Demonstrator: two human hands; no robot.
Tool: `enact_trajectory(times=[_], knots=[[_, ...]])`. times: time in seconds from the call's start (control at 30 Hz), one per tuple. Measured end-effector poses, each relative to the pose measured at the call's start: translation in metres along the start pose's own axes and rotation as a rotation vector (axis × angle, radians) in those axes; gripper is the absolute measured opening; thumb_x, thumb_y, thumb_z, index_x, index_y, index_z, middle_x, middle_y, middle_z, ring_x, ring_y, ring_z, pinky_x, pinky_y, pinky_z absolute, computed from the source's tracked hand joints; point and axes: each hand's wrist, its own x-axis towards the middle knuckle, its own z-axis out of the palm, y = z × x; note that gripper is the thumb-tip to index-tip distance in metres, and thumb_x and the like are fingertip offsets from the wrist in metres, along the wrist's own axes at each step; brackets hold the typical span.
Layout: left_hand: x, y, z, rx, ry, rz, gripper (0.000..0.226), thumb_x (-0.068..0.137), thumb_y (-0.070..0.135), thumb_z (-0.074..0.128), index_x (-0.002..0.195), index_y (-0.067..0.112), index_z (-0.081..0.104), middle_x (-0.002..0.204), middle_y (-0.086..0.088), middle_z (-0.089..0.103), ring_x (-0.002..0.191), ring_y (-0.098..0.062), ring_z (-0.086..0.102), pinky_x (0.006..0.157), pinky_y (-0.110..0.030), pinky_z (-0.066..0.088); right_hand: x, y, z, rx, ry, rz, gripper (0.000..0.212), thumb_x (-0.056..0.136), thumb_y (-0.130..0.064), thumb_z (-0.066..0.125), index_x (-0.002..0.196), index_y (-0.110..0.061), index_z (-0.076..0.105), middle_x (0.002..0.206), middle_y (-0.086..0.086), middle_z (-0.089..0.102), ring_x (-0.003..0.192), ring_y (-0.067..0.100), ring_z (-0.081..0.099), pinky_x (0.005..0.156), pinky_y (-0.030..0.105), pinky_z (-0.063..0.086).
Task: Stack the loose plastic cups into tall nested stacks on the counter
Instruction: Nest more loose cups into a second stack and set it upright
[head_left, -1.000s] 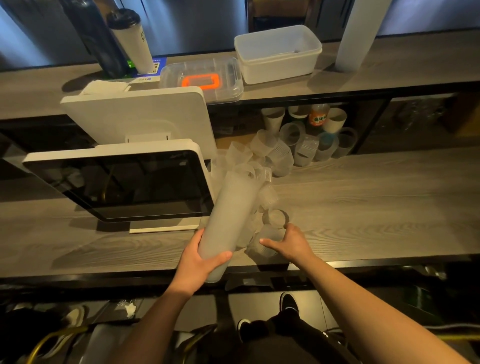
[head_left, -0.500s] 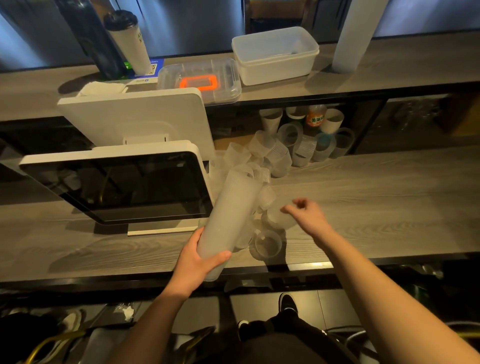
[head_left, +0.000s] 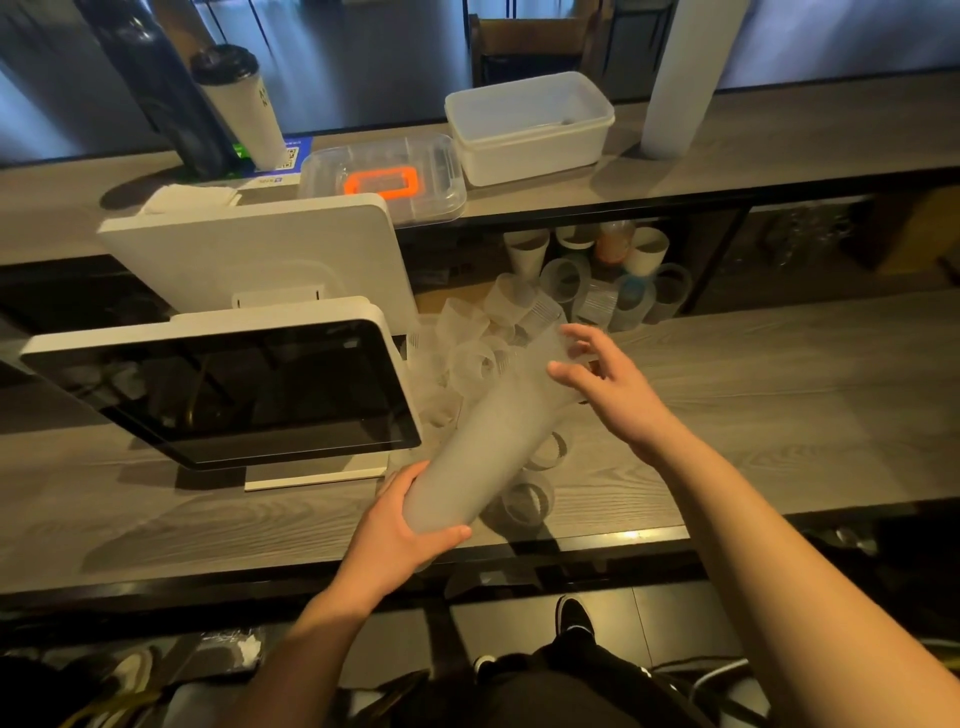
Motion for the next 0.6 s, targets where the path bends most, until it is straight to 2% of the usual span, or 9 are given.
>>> enact_trajectory(times=[0.17, 0.3, 0.37, 0.43, 0.53, 0.6], knots=[[-0.002, 0.002, -0.002, 0.005, 0.012, 0.010, 0.079, 0.062, 0.037, 0.092, 0.125, 0.043, 0.045, 0.121, 0.021, 0.050, 0.107, 0.004, 0.051, 0.075, -0.011, 0.041, -0.002, -0.006, 0.002, 0.002, -0.094, -0.017, 0.055, 0.094, -0.037, 0.064, 0.145, -0.033, 0.045, 0.125, -0.006, 0.049, 0.107, 0.002, 0.050, 0.084, 0.017, 0.040], [-0.003, 0.001, -0.002, 0.004, 0.008, 0.007, 0.081, 0.062, 0.039, 0.092, 0.127, 0.043, 0.044, 0.123, 0.020, 0.050, 0.109, 0.001, 0.051, 0.075, -0.014, 0.043, -0.001, -0.006, 0.005, 0.011, -0.148, -0.016, 0.040, 0.095, -0.042, 0.063, 0.133, -0.036, 0.055, 0.132, 0.001, 0.053, 0.113, 0.003, 0.050, 0.093, 0.020, 0.040], [-0.002, 0.001, -0.002, 0.002, 0.011, 0.016, 0.082, 0.061, 0.041, 0.092, 0.128, 0.042, 0.045, 0.123, 0.019, 0.051, 0.109, 0.000, 0.052, 0.075, -0.015, 0.044, -0.002, -0.003, 0.010, 0.024, -0.197, 0.005, 0.055, 0.091, -0.055, 0.060, 0.141, -0.033, 0.053, 0.138, -0.001, 0.051, 0.122, 0.007, 0.049, 0.103, 0.027, 0.039], [-0.001, 0.000, -0.001, -0.005, 0.015, 0.009, 0.084, 0.060, 0.044, 0.092, 0.130, 0.040, 0.046, 0.123, 0.018, 0.052, 0.110, -0.003, 0.053, 0.075, -0.016, 0.045, -0.004, -0.002, 0.018, 0.046, -0.253, 0.029, 0.071, 0.089, -0.067, 0.051, 0.150, -0.033, 0.042, 0.150, -0.007, 0.042, 0.131, 0.006, 0.042, 0.110, 0.029, 0.033], [0.000, -0.005, -0.001, -0.013, 0.014, -0.026, 0.086, 0.062, 0.044, 0.091, 0.133, 0.037, 0.045, 0.123, 0.016, 0.051, 0.109, -0.004, 0.053, 0.074, -0.017, 0.047, -0.006, 0.003, 0.031, 0.067, -0.286, 0.029, 0.081, 0.086, -0.079, 0.037, 0.155, -0.039, 0.031, 0.162, -0.013, 0.028, 0.147, 0.009, 0.026, 0.121, 0.038, 0.021], [0.000, -0.009, -0.001, -0.040, 0.015, -0.059, 0.083, 0.064, 0.042, 0.091, 0.133, 0.037, 0.044, 0.123, 0.014, 0.052, 0.109, -0.005, 0.053, 0.076, -0.020, 0.048, -0.005, 0.010, 0.040, 0.098, -0.243, 0.033, 0.083, 0.086, -0.082, 0.034, 0.157, -0.041, 0.023, 0.165, -0.014, 0.021, 0.150, 0.010, 0.020, 0.123, 0.041, 0.017]])
